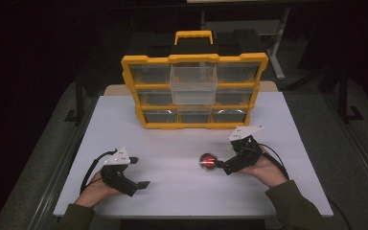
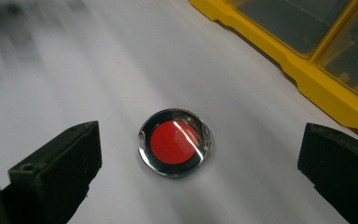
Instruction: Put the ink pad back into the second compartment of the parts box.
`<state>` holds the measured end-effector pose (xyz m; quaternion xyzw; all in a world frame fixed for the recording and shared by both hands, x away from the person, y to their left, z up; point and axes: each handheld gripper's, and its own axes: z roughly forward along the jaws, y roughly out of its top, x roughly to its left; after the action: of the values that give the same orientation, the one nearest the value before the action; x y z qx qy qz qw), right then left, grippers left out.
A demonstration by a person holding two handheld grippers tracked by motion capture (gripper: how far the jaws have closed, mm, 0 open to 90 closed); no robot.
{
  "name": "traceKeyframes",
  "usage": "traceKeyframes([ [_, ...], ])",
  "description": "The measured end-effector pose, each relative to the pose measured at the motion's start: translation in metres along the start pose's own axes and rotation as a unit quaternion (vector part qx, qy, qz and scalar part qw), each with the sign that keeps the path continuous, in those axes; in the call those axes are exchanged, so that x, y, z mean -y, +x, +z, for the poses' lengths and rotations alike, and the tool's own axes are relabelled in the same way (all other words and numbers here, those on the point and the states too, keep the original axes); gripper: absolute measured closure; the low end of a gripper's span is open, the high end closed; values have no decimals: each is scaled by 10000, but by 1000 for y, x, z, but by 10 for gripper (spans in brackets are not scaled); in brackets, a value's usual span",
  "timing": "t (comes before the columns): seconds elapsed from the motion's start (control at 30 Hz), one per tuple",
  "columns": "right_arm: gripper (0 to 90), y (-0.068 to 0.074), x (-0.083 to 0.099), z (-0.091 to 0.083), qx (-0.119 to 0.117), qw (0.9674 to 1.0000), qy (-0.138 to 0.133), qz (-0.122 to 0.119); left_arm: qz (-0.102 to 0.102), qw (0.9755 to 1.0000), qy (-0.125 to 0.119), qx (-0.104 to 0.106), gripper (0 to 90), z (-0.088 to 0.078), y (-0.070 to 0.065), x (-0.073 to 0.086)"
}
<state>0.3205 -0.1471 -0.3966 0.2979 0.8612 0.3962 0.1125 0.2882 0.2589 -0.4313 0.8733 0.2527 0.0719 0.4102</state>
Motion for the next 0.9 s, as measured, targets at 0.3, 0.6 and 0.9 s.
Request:
traceKeyframes([
  [0.3,0,-1,-7,4,-1,10000,11,-45,-1,10000,-1,14,0,1,0,0],
  [0.6,0,-3,-13,8,-32,10000,-21,-33,8,10000,2,20,0,1,1,0],
  [0.9,0,-5,-19,12,-43,10000,-25,-42,-19,10000,21,-12,0,1,1,0],
])
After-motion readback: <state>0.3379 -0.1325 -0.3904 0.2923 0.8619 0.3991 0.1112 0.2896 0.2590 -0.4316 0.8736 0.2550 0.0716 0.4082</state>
